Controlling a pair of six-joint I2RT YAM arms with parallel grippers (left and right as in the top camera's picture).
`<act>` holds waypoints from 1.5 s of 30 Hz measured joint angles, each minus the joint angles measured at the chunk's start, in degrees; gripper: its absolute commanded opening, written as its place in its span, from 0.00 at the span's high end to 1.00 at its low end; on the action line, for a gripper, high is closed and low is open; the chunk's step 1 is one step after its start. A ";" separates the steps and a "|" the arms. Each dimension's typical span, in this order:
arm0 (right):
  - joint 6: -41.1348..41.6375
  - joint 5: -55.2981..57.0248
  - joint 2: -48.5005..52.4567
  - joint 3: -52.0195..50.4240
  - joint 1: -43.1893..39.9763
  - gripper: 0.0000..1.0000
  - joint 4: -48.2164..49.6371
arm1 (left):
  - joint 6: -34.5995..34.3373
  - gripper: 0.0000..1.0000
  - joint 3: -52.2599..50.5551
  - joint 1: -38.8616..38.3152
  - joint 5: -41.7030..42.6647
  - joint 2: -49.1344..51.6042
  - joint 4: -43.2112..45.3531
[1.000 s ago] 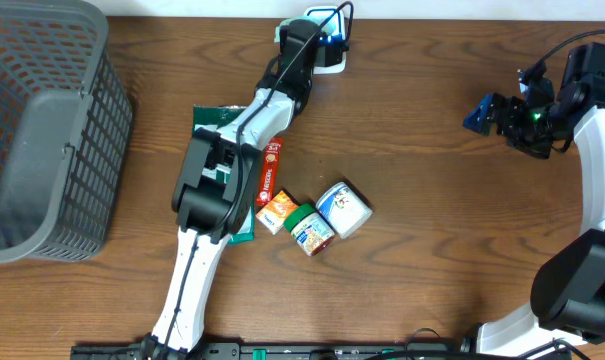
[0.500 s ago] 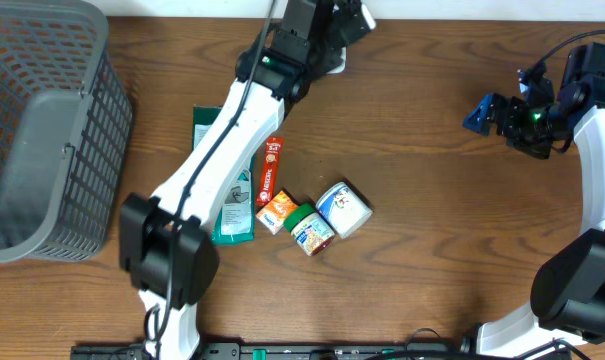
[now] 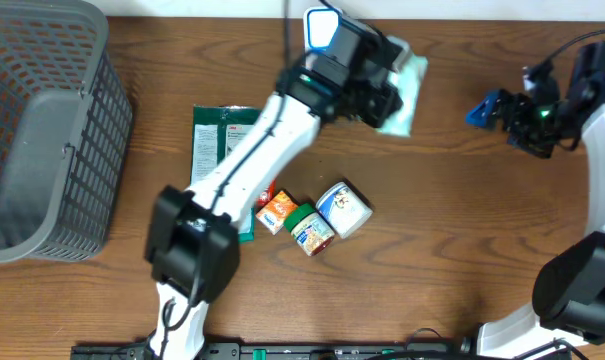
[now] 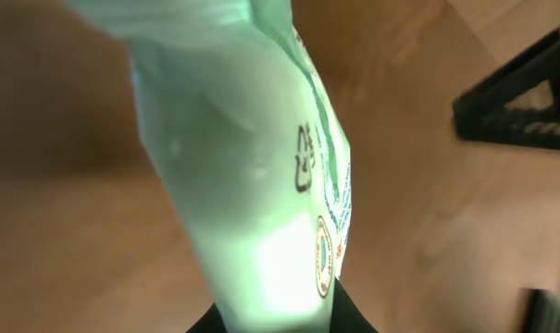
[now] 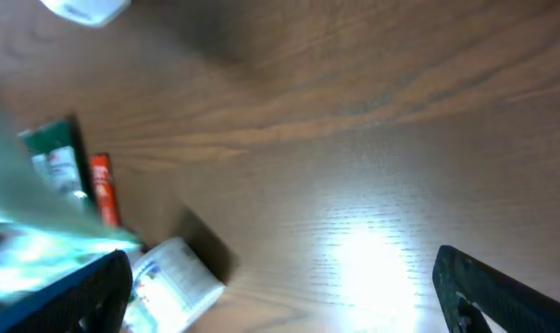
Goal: Scan the item barcode
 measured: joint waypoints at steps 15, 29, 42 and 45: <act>1.38 -5.25 -0.13 9.57 -20.96 0.01 -15.19 | -24.20 0.22 -0.28 -18.99 1.97 20.00 33.73; 0.09 -5.27 -0.13 9.60 -22.86 0.07 -18.29 | -19.39 0.20 -0.35 -18.49 2.78 20.57 32.70; -0.52 -2.86 -0.13 9.66 -8.66 0.07 -20.15 | -10.82 0.20 -0.55 -2.38 -13.27 -4.90 -5.64; -0.57 -2.38 -0.13 9.64 -2.60 0.07 -20.26 | -8.11 0.19 -0.37 0.22 -19.12 -10.71 -16.20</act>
